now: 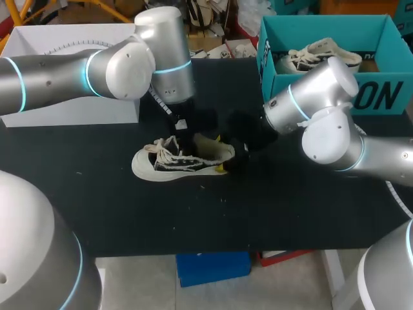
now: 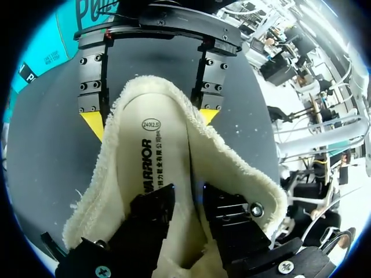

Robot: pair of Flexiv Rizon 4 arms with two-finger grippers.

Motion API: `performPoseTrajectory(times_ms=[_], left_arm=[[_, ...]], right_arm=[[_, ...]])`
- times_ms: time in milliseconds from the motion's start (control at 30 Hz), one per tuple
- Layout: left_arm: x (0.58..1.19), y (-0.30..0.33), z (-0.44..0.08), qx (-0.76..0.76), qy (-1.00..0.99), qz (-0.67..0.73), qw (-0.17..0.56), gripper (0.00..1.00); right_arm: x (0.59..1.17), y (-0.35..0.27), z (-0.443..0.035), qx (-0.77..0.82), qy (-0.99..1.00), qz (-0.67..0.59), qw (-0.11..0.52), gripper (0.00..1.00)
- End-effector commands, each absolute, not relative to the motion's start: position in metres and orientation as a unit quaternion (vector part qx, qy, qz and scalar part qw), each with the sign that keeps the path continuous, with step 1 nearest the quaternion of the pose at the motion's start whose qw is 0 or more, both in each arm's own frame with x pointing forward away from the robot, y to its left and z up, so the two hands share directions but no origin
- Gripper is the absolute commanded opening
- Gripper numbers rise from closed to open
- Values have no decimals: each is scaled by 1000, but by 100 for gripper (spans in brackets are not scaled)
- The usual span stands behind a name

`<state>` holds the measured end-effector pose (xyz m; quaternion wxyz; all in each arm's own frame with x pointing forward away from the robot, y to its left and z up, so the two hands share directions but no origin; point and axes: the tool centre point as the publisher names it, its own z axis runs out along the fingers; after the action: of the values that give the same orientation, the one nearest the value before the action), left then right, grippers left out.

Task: Take the shoe out of the shoebox, open the shoe tongue, remove and reinsert the insole, then place the shoe into the shoebox

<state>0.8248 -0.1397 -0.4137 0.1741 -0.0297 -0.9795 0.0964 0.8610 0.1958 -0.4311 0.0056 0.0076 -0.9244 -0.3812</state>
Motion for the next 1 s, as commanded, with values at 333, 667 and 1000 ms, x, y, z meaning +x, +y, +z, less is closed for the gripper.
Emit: performPoseTrajectory(times_ms=[333,667,1000], left_arm=[[810,-140,-428,-27,-998,37,49,23],[811,-131,-446,-32,-998,-17,-57,27],[834,-120,-461,-16,-991,-22,-131,27]], right_arm=[[861,195,-431,7,-925,-380,6,0],[861,195,-431,7,-925,-380,6,0],[861,195,-431,7,-925,-380,6,0]])
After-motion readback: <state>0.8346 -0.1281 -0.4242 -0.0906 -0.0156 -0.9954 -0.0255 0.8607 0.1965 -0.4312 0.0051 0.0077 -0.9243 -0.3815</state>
